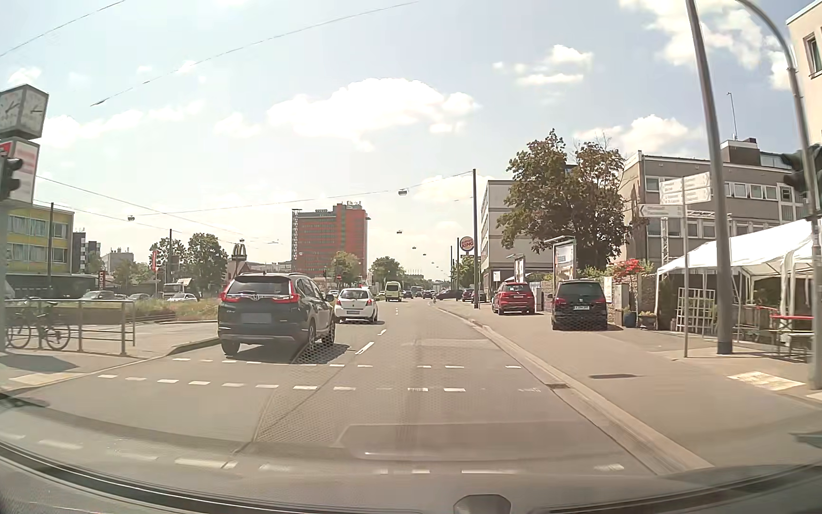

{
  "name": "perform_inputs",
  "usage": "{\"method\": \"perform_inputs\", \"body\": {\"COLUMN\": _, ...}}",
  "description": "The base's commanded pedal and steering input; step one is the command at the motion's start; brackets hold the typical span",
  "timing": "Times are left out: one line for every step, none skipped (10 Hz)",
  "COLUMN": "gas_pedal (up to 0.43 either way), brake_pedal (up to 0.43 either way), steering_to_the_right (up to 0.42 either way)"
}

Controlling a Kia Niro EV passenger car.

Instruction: Follow the waypoints while adhering to traffic rules and regulations

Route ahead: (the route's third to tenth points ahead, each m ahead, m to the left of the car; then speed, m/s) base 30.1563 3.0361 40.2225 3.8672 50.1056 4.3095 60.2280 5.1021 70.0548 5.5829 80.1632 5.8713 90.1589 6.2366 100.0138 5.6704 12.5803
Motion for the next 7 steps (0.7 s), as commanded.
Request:
{"method": "perform_inputs", "body": {"gas_pedal": 0.047, "brake_pedal": 0.030, "steering_to_the_right": -0.008}}
{"method": "perform_inputs", "body": {"gas_pedal": 0.047, "brake_pedal": 0.030, "steering_to_the_right": -0.008}}
{"method": "perform_inputs", "body": {"gas_pedal": 0.047, "brake_pedal": 0.030, "steering_to_the_right": -0.007}}
{"method": "perform_inputs", "body": {"gas_pedal": 0.047, "brake_pedal": 0.030, "steering_to_the_right": -0.008}}
{"method": "perform_inputs", "body": {"gas_pedal": 0.047, "brake_pedal": 0.030, "steering_to_the_right": -0.008}}
{"method": "perform_inputs", "body": {"gas_pedal": 0.047, "brake_pedal": 0.030, "steering_to_the_right": -0.008}}
{"method": "perform_inputs", "body": {"gas_pedal": 0.047, "brake_pedal": 0.030, "steering_to_the_right": -0.008}}
